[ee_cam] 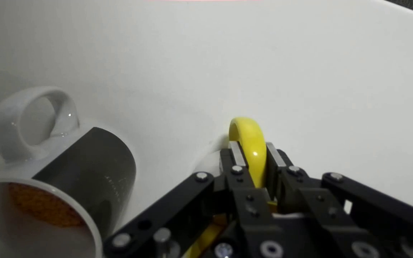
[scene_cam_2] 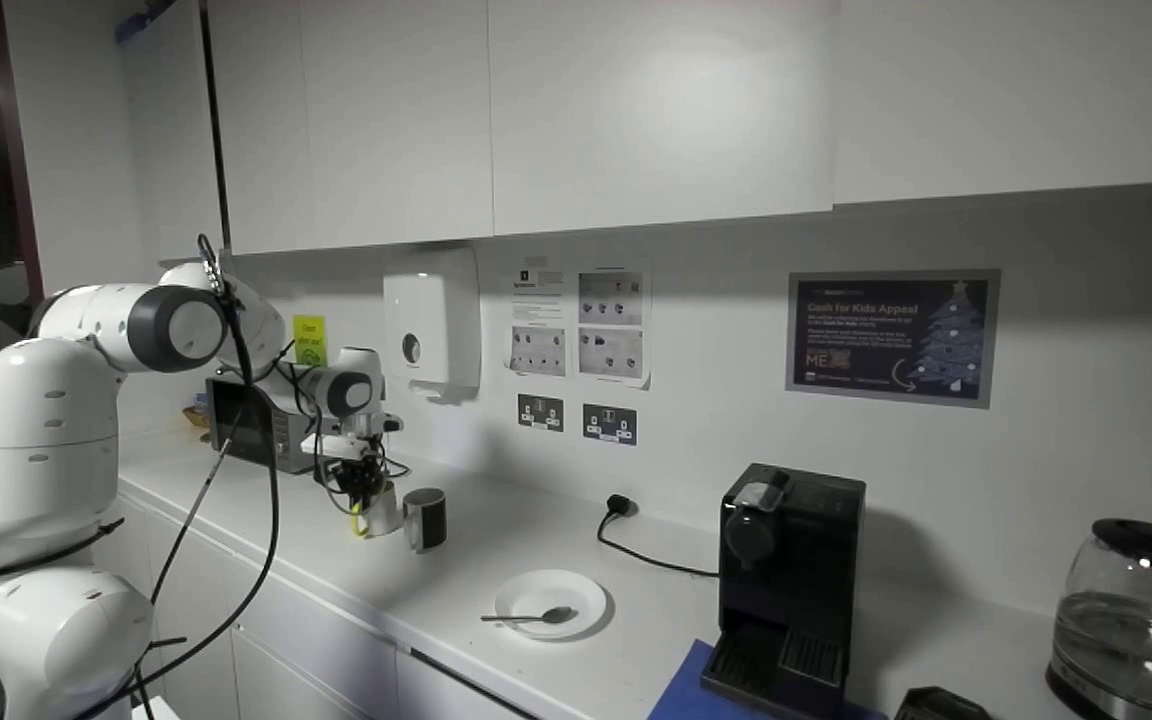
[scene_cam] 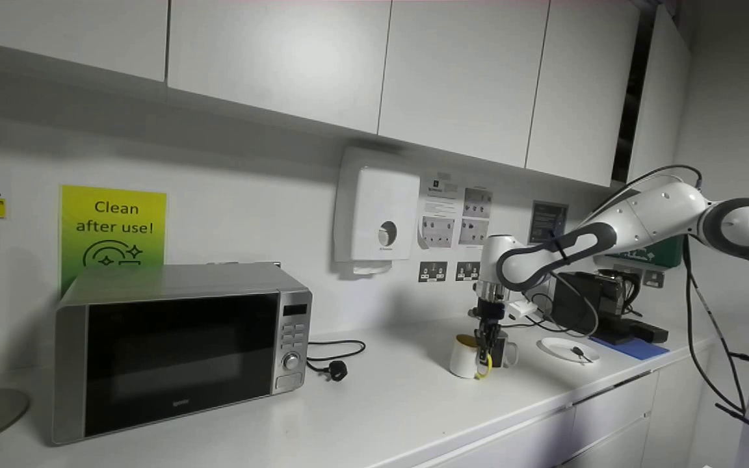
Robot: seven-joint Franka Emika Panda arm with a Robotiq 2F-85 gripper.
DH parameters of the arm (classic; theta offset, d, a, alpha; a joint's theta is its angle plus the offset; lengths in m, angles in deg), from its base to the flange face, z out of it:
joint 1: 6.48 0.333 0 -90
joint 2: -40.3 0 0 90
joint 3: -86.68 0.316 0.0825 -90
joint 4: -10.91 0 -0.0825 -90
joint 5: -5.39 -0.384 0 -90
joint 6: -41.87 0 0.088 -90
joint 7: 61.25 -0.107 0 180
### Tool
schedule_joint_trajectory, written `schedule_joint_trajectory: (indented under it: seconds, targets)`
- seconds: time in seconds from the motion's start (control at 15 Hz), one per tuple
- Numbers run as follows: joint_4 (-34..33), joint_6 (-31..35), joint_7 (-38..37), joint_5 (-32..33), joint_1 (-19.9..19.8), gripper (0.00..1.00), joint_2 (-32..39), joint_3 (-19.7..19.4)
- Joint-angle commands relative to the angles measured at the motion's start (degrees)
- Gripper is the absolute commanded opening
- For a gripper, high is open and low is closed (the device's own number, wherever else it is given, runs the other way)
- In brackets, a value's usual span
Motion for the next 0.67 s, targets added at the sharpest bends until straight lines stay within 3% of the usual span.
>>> schedule_joint_trajectory:
  seconds: [0.0, 0.2, 0.27, 0.33, 0.47, 0.6]
  targets:
    - [-0.17, 0.96, -1.94, 1.41, 0.36, 0.05, -0.46, 0.05]
    - [-0.39, 0.79, -1.93, 1.34, 0.31, 0.05, -0.37, 0.01]
    - [-0.36, 0.90, -2.11, 1.40, 0.31, 0.13, -0.36, -0.01]
    - [-0.34, 0.94, -2.17, 1.41, 0.31, 0.43, -0.38, -0.02]
    - [-0.35, 0.91, -2.15, 1.38, 0.30, 0.51, -0.51, -0.02]
    - [-0.36, 0.96, -2.12, 1.25, 0.28, 0.66, -0.74, -0.01]
